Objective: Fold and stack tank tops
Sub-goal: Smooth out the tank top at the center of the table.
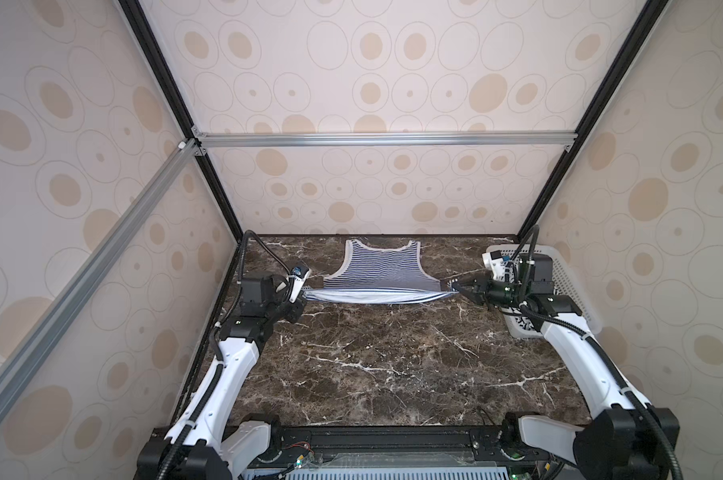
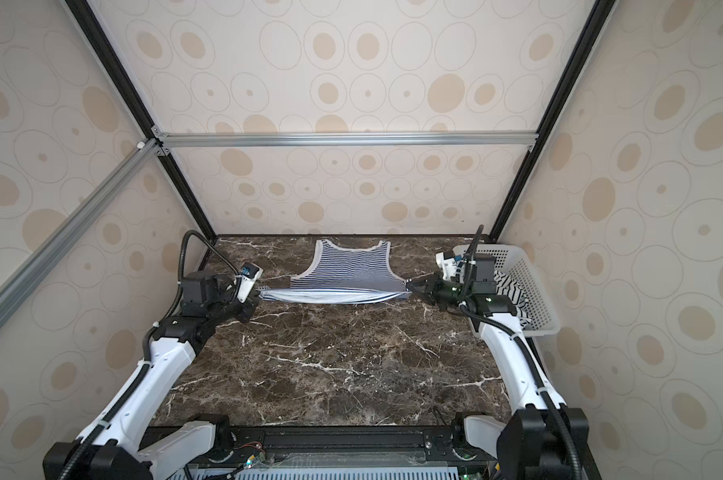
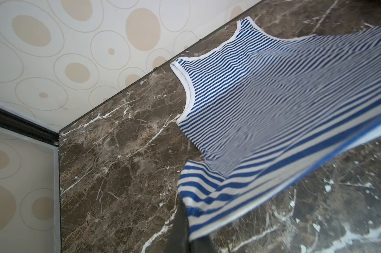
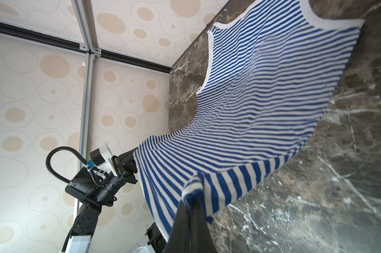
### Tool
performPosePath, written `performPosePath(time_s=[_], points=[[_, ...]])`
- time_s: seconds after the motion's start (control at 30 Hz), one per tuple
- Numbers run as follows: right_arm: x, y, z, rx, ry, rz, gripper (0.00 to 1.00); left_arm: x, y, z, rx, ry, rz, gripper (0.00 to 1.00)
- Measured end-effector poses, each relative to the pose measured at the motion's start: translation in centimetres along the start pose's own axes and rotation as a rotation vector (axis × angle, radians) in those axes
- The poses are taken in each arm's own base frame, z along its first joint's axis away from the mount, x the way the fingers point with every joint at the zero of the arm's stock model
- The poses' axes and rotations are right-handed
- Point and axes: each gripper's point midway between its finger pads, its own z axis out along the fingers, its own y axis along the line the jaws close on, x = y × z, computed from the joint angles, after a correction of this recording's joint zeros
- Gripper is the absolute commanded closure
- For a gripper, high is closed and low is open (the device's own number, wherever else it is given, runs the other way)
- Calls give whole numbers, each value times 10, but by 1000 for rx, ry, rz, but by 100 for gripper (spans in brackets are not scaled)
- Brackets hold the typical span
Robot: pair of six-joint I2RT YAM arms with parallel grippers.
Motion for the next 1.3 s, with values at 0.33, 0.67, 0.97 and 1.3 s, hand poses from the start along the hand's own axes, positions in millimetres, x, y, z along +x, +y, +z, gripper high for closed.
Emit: performPosePath(time_s=[0.33,0.67,0.97,1.3], points=[[83,-66,12,104,152,114,100,87,-52,-1,167,207,99,100],[116,-65,-1,147,179,88,100,106,-67,-21,211,258,188,100],[147,-88,-18,300,226,115,100,138,-83,-31,325,383,288,100],[187,-116,-22,523,353,42,100,168,-104,-46,536,542,352,100]])
